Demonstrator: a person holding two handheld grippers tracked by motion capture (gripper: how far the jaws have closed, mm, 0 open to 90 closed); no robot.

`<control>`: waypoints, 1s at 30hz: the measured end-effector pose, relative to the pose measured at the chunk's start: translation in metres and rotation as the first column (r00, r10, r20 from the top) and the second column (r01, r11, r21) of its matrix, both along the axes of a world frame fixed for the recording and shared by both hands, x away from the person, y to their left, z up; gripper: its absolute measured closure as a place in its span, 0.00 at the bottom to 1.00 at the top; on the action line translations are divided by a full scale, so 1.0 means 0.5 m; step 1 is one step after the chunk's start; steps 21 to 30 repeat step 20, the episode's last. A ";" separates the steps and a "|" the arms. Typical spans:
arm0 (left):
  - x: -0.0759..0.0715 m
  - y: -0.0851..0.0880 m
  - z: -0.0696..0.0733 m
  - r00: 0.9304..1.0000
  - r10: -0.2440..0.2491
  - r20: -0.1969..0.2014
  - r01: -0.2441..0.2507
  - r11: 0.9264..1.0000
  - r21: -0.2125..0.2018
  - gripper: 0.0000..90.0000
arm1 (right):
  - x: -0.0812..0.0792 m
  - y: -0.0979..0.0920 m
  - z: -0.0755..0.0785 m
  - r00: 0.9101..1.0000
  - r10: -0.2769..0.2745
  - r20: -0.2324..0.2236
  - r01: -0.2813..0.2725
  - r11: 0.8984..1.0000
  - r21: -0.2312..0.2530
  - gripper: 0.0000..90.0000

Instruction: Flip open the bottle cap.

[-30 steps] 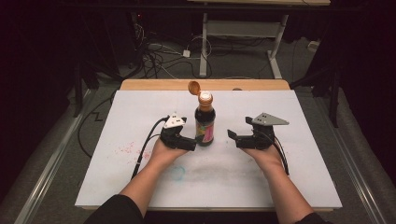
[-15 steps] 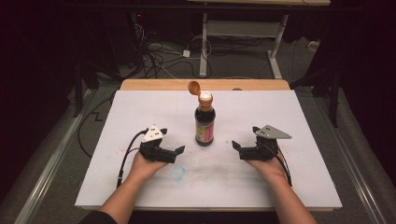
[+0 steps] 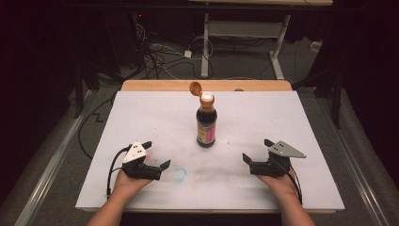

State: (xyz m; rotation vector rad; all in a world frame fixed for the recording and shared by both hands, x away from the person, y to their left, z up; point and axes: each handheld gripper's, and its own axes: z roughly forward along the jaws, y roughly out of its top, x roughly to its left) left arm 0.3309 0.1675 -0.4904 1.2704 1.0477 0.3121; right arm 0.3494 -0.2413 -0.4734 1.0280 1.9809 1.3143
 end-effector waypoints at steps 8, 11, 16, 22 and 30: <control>-0.020 0.023 -0.004 1.000 0.021 0.019 -0.020 0.999 -0.026 0.00 | -0.031 -0.016 -0.006 1.000 -0.008 0.010 0.008 1.000 -0.027 0.00; -0.016 0.022 -0.004 1.000 0.020 0.006 -0.019 0.999 -0.030 0.00 | -0.026 -0.016 -0.008 1.000 -0.013 0.006 0.013 1.000 -0.024 0.00; -0.019 0.021 -0.005 1.000 0.015 0.018 -0.014 1.000 -0.020 0.00 | -0.023 -0.017 -0.010 1.000 -0.013 0.007 0.013 1.000 -0.017 0.00; -0.020 0.021 -0.005 1.000 0.013 0.018 -0.013 1.000 -0.025 0.00 | -0.025 -0.016 -0.009 1.000 -0.015 0.015 0.015 1.000 -0.016 0.00; -0.020 0.021 -0.005 1.000 0.013 0.018 -0.013 1.000 -0.025 0.00 | -0.025 -0.016 -0.009 1.000 -0.015 0.015 0.015 1.000 -0.016 0.00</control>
